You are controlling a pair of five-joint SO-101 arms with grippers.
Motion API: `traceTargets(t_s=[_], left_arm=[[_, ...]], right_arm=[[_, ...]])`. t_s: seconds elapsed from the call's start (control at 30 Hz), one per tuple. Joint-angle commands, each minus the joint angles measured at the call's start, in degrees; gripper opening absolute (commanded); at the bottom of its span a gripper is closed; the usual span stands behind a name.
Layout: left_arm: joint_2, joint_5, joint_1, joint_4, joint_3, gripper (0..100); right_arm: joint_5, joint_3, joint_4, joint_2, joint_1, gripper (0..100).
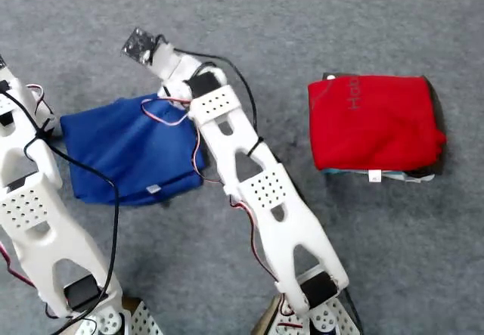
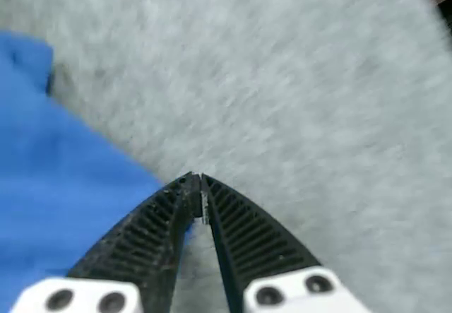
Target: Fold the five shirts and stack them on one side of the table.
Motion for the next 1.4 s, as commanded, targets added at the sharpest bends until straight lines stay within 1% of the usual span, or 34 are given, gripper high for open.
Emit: traceTargets(t_s=[0.0,0.1,0.17,0.33,0.37,0.43,0.5,0.63,0.77,0.9,1.0,1.03,1.07,1.17,1.23,1.3,1.37], left_arm=[[-1.1,-0.4,-0.7,1.7,-3.9,2],[-3.0,-3.1,-0.8,5.5,-6.3,2],[-4.8,-3.9,-0.8,7.6,-7.6,2],[-11.1,-7.6,-2.5,11.5,-8.0,2],[-12.4,-8.2,-3.0,12.7,-7.4,2],[-15.0,-9.7,-3.5,13.7,-4.6,2],[-18.5,-11.0,-4.1,13.0,0.1,2],[-28.2,-12.2,-4.8,7.7,15.6,2],[-44.4,-13.8,-4.2,1.2,36.3,2],[-59.8,-13.7,-4.7,-12.0,56.4,2],[-65.9,-13.6,-4.6,-21.4,67.8,2],[-66.6,-13.5,-4.6,-23.4,70.6,2],[-66.8,-13.5,-4.6,-24.9,72.7,2],[-66.8,-13.5,-4.7,-25.8,76.9,2],[-66.9,-13.8,-5.4,-25.8,78.5,2],[-67.1,-13.7,-6.6,-25.8,79.0,2],[-66.8,-13.6,-7.6,-25.8,79.1,2]], right_arm=[[-0.4,-10.5,5.9,-6.5,-0.1,0.5],[-0.4,-15.7,13.5,-10.1,-1.7,0.5],[-0.4,-16.3,19.3,-12.4,-2.0,0.5],[-0.6,-16.7,39.9,-16.2,-0.9,0.5],[-0.8,-16.2,42.7,-16.7,-0.6,0.5],[-2.2,-14.7,42.3,-18.6,1.6,0.5],[-3.5,-12.3,42.3,-21.8,2.5,0.4],[-5.0,1.7,42.4,-31.3,1.9,0.4],[-7.2,22.3,42.3,-45.1,1.0,0.4],[-7.0,42.5,42.2,-57.5,0.5,0.5],[-7.4,55.8,42.2,-65.5,0.1,0.5],[-8.9,59.9,42.2,-68.0,0.1,0.5],[-12.3,63.8,42.2,-70.6,0.1,0.5],[-25.8,74.6,42.2,-77.9,0.0,0.5],[-34.9,79.9,41.7,-81.9,-1.7,0.5],[-44.0,83.6,39.1,-84.0,-4.3,0.5],[-51.3,85.8,33.9,-84.2,-6.6,0.5]])
